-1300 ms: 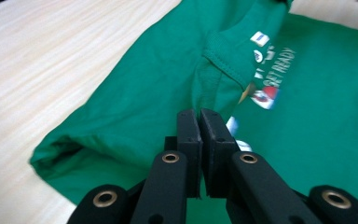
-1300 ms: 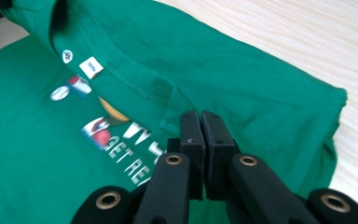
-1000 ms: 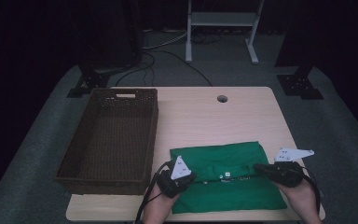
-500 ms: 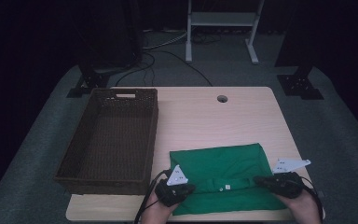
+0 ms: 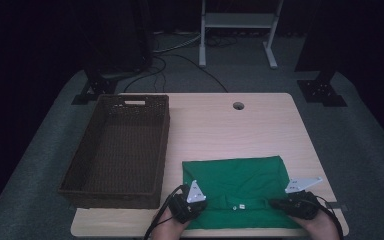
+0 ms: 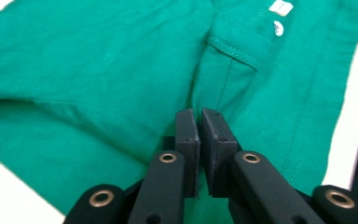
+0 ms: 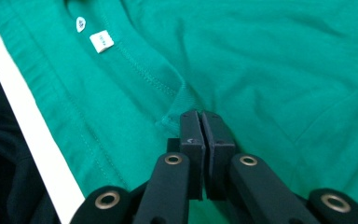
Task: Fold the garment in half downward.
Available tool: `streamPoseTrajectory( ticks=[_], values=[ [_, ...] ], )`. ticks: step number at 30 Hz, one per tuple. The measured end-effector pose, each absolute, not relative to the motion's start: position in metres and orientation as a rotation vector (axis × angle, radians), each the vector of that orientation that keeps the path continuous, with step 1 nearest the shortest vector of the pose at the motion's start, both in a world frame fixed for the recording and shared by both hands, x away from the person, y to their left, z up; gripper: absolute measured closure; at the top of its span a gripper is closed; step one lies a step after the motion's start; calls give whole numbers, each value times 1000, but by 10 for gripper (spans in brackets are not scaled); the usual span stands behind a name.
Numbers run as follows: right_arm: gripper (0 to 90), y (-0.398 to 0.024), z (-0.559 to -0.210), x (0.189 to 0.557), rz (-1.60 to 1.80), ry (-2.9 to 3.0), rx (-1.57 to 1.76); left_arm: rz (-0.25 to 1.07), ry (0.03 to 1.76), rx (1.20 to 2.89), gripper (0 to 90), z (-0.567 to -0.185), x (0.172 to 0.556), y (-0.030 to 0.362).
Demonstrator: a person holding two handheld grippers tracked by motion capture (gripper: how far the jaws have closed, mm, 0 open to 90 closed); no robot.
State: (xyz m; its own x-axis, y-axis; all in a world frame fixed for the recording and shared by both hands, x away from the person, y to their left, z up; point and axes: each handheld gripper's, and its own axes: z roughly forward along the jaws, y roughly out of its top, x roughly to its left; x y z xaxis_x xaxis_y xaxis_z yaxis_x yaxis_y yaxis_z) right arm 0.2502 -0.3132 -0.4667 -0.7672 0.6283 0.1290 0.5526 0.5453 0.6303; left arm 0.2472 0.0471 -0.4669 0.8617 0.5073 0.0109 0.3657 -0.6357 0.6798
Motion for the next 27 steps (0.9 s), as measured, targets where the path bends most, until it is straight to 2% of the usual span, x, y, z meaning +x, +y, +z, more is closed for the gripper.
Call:
streamPoseTrajectory(
  ticks=[6, 9, 12, 14, 19, 21, 27],
  values=[
    [878, -313, -467, 250, 1034, 2667, 1018, 230, 650, 2301, 826, -468, 250, 51],
    [827, -314, -468, 251, 1050, 2658, 1008, 199, 656, 2276, 762, -467, 251, 53],
    [700, -316, -467, 251, 1067, 2633, 1008, 183, 648, 2260, 692, -466, 249, 55],
    [597, -317, -466, 252, 1097, 2618, 1003, 179, 629, 2249, 598, -465, 249, 54],
    [380, -317, -464, 251, 1161, 2557, 958, 204, 610, 2216, 432, -464, 248, 53],
    [265, -317, -463, 251, 1195, 2538, 951, 220, 618, 2194, 360, -463, 249, 54],
    [49, -316, -465, 255, 1225, 2490, 970, 266, 655, 2147, 173, -462, 252, 58]
  ],
)
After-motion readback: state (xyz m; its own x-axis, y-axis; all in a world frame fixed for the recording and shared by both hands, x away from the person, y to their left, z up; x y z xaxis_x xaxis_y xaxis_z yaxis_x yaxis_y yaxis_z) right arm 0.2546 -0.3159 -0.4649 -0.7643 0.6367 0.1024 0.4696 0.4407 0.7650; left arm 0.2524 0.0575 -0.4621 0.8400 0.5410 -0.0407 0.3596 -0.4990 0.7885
